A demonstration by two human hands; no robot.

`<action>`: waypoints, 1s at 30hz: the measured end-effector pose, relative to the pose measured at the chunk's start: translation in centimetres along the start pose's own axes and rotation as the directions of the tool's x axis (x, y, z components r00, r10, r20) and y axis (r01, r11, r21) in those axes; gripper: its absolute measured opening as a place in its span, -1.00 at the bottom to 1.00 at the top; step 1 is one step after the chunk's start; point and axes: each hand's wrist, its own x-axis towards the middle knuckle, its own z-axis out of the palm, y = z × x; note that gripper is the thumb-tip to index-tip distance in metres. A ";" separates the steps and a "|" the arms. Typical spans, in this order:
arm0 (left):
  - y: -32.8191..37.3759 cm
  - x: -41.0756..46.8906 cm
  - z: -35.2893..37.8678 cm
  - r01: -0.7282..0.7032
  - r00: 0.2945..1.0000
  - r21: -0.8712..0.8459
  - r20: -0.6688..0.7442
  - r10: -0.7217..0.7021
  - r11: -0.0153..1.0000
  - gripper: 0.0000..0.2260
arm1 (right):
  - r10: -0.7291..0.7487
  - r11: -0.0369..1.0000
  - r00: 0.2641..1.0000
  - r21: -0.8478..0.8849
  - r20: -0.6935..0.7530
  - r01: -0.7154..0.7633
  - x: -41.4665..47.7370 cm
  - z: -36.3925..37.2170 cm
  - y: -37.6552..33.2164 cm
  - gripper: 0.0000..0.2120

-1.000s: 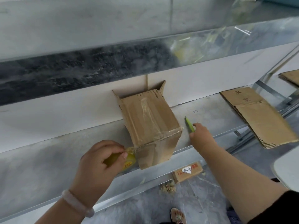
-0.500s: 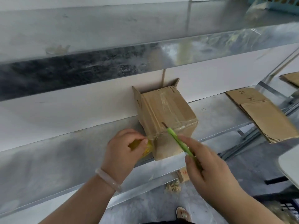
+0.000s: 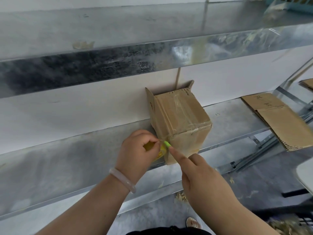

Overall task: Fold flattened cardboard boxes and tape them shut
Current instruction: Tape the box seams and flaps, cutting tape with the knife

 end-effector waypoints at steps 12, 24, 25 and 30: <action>0.4 -0.2 0.2 0.031 1.000 -0.027 -0.005 -0.031 0.999 -0.96 | -0.051 0.985 0.998 -0.168 -0.040 0.043 0.8 0.8 0.0 -0.09; -1.9 0.9 -1.1 0.126 0.987 0.010 -0.098 -0.125 0.992 -0.93 | -0.101 0.993 0.994 -0.064 0.040 0.104 0.9 1.4 2.3 -0.27; -2.5 1.0 -1.0 0.119 0.990 0.050 -0.081 -0.115 0.992 -0.93 | -0.167 0.986 0.986 -0.024 -0.008 0.167 0.6 1.5 2.5 -0.32; -5.0 1.0 -0.9 0.055 0.997 0.262 -0.067 -0.039 0.963 -0.92 | -0.289 0.889 0.824 0.183 -0.488 0.420 0.3 -0.7 6.1 -0.56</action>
